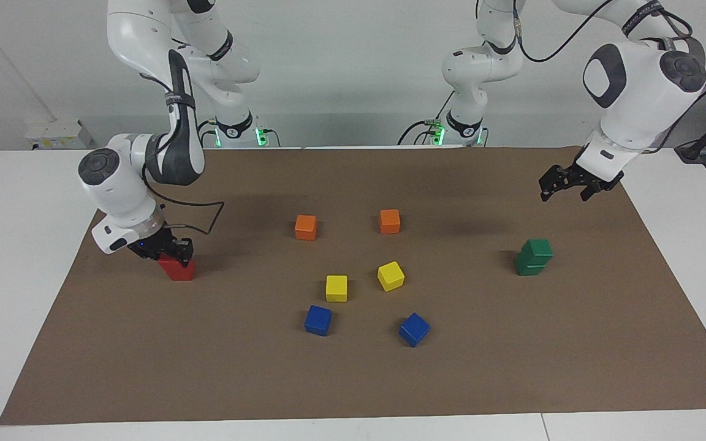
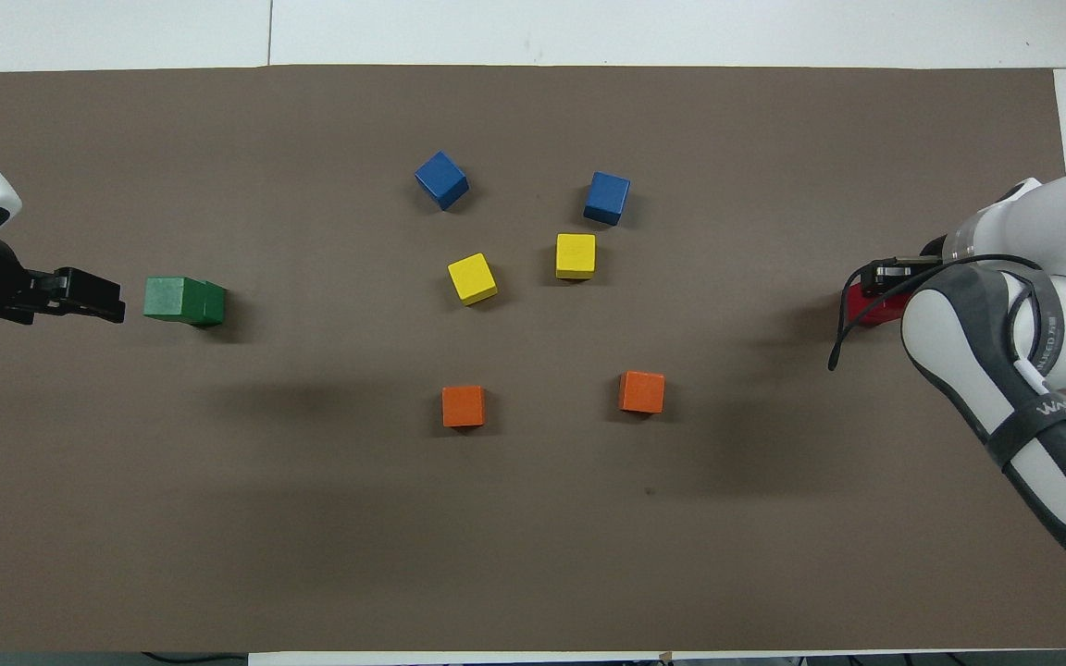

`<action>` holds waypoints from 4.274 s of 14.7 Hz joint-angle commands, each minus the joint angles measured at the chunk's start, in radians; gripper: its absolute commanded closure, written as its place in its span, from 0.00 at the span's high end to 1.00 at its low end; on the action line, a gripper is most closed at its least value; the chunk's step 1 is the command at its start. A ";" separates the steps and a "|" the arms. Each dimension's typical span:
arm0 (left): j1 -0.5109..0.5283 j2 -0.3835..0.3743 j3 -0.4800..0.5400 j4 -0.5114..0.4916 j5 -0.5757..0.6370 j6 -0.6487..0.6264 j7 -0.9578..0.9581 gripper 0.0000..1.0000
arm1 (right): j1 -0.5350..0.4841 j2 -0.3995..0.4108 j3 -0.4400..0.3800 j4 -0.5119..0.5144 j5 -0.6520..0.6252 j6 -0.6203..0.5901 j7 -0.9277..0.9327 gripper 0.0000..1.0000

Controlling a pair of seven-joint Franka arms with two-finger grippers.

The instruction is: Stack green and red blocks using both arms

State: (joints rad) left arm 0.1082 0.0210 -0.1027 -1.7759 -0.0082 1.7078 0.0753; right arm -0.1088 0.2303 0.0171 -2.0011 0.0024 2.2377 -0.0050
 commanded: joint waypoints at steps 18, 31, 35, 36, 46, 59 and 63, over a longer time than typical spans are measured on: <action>-0.154 -0.030 0.101 0.075 -0.009 -0.131 -0.008 1.00 | -0.014 -0.012 0.006 -0.024 -0.005 0.027 -0.024 0.96; -0.153 -0.023 0.100 0.116 -0.001 -0.119 -0.009 1.00 | 0.063 -0.103 0.011 0.096 0.005 -0.130 0.051 1.00; -0.154 -0.006 0.100 0.153 -0.003 -0.112 -0.009 1.00 | 0.063 -0.222 0.011 0.125 0.004 -0.281 0.046 1.00; -0.154 -0.003 0.100 0.157 -0.001 -0.112 -0.009 1.00 | 0.063 -0.239 0.011 0.149 0.004 -0.333 0.046 1.00; -0.173 0.017 0.092 0.224 0.047 -0.155 -0.006 1.00 | 0.067 -0.310 0.024 0.304 0.005 -0.602 0.046 1.00; -0.173 -0.001 0.092 0.184 0.045 -0.157 -0.009 1.00 | 0.069 -0.299 -0.013 0.387 0.005 -0.707 0.040 1.00; -0.170 -0.001 0.093 0.184 0.045 -0.157 -0.008 1.00 | 0.067 -0.299 -0.013 0.387 0.004 -0.708 0.040 1.00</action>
State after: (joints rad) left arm -0.0497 0.0241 -0.0201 -1.5898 0.0209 1.5634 0.0749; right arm -0.0332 -0.0804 0.0046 -1.6377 0.0035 1.5528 0.0378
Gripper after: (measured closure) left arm 0.000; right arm 0.000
